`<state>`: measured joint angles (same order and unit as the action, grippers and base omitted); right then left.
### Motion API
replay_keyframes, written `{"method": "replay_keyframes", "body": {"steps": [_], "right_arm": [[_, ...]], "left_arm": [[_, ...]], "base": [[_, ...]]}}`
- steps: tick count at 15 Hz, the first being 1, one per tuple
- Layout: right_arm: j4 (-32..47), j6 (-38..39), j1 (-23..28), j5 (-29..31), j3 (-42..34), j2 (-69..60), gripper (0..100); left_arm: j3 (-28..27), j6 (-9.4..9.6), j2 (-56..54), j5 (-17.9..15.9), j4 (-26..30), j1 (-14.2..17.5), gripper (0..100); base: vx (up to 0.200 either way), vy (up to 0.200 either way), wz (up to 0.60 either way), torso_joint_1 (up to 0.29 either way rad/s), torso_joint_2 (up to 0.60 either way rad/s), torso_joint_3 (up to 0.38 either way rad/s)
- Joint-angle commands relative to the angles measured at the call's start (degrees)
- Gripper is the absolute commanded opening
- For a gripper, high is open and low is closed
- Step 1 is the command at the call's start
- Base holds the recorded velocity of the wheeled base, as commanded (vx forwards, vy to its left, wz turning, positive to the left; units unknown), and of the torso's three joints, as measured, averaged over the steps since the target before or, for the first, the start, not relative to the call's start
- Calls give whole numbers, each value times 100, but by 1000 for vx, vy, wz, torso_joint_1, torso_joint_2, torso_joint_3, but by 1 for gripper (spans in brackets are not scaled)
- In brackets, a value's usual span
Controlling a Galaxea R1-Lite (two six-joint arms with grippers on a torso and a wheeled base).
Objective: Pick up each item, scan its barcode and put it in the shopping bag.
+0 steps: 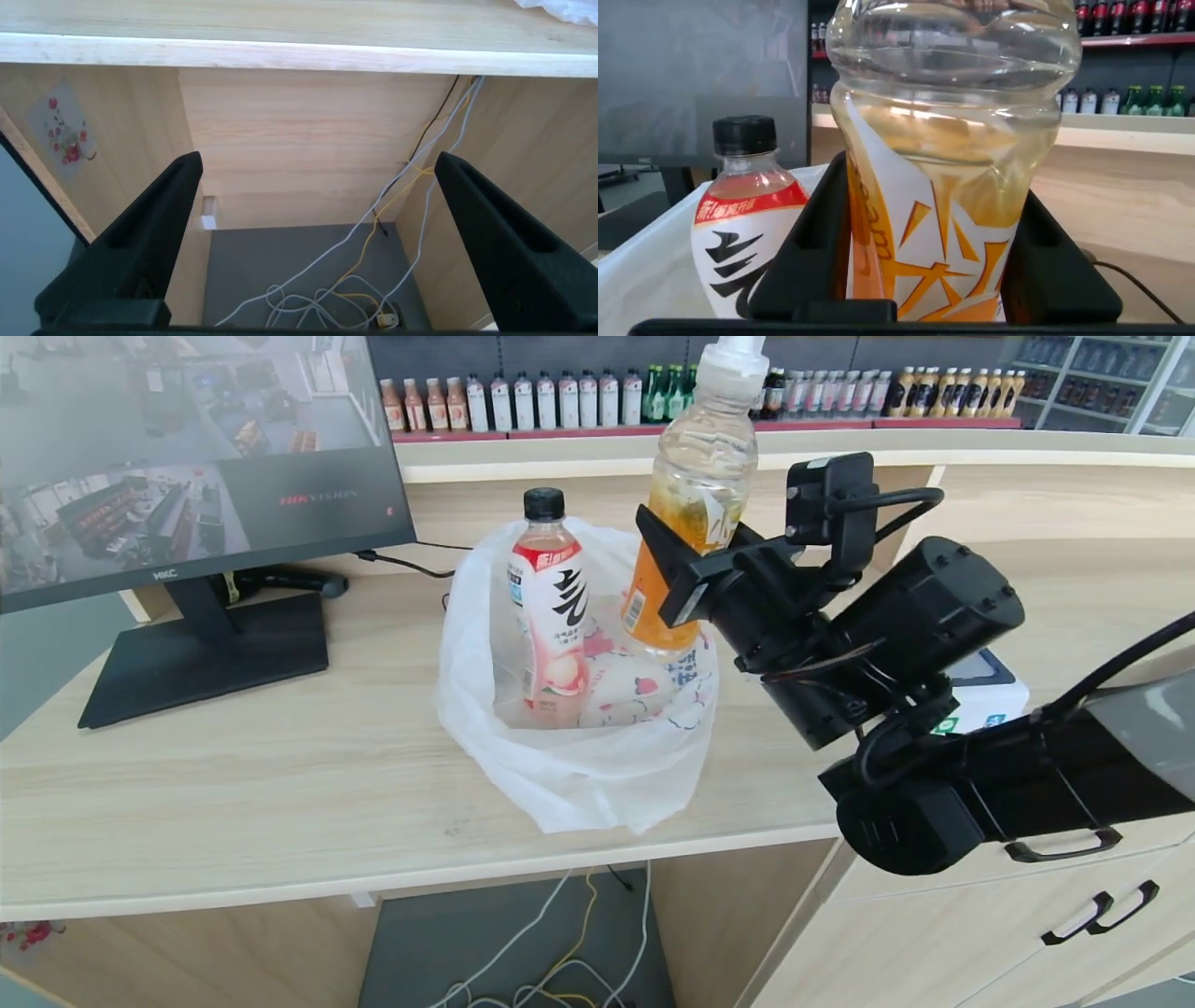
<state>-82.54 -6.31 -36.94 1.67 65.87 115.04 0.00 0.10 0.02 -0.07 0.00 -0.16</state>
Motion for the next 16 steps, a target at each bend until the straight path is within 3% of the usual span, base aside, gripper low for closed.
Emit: {"method": "replay_keyframes", "body": {"steps": [1, 5, 16], "right_arm": [[344, 69, 55, -44, 453, 27, 0], [933, 122, 363, -237, 858, 150, 0], [907, 227, 415, -255, 875, 510, 0]], "left_arm": [[0, -1, -2, -1, 0, 7, 100], [0, -10, -2, -1, 0, 7, 100], [0, -1, -2, 7, 0, 7, 100]], "base": [[0, 0, 0, 0, 0, 0], [0, 0, 0, 0, 0, 0], [0, 0, 0, 0, 0, 0]]}}
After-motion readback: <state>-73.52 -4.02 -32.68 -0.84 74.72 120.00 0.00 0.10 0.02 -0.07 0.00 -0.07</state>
